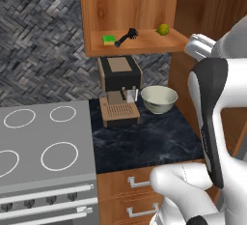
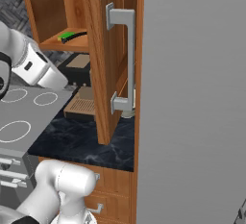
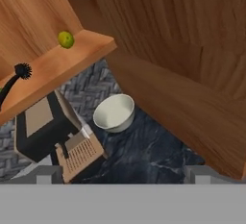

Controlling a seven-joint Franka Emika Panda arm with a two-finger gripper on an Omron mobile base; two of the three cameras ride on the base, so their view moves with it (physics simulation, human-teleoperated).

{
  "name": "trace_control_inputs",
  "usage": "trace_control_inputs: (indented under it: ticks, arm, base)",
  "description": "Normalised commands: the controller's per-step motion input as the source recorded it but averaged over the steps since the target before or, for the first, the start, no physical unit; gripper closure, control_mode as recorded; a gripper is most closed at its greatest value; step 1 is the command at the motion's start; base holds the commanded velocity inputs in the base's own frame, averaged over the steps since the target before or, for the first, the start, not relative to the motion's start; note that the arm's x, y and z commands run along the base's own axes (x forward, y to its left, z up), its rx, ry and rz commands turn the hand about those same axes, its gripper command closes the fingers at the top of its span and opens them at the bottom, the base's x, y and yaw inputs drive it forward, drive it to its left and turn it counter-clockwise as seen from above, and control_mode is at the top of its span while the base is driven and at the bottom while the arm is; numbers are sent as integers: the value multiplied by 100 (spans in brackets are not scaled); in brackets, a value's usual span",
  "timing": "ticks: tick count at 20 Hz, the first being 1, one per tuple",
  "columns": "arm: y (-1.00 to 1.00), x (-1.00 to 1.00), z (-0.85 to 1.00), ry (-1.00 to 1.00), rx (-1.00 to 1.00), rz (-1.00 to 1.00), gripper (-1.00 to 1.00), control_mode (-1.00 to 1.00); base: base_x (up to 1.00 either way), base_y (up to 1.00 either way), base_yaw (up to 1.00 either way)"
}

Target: Pick the dish brush and sponge from the cabinet and place them on the counter.

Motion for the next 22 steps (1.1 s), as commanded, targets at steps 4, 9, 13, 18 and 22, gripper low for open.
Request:
trace_control_inputs:
  ticks: [4, 9, 13, 18, 22]
  arm:
    - [23, 28, 4, 2, 0, 0, -100, -100]
    - [5, 34, 0, 3, 0, 2, -100, -100]
    - [0, 33, 0, 2, 0, 6, -100, -100]
    - [1, 14, 0, 0, 0, 10, -100, -100]
    - [7, 0, 0, 0, 0, 10, -100, -100]
  base:
    - [0, 0, 0]
    - [0, 0, 0]
    - [0, 0, 0]
    - [0, 0, 0]
    - [0, 0, 0]
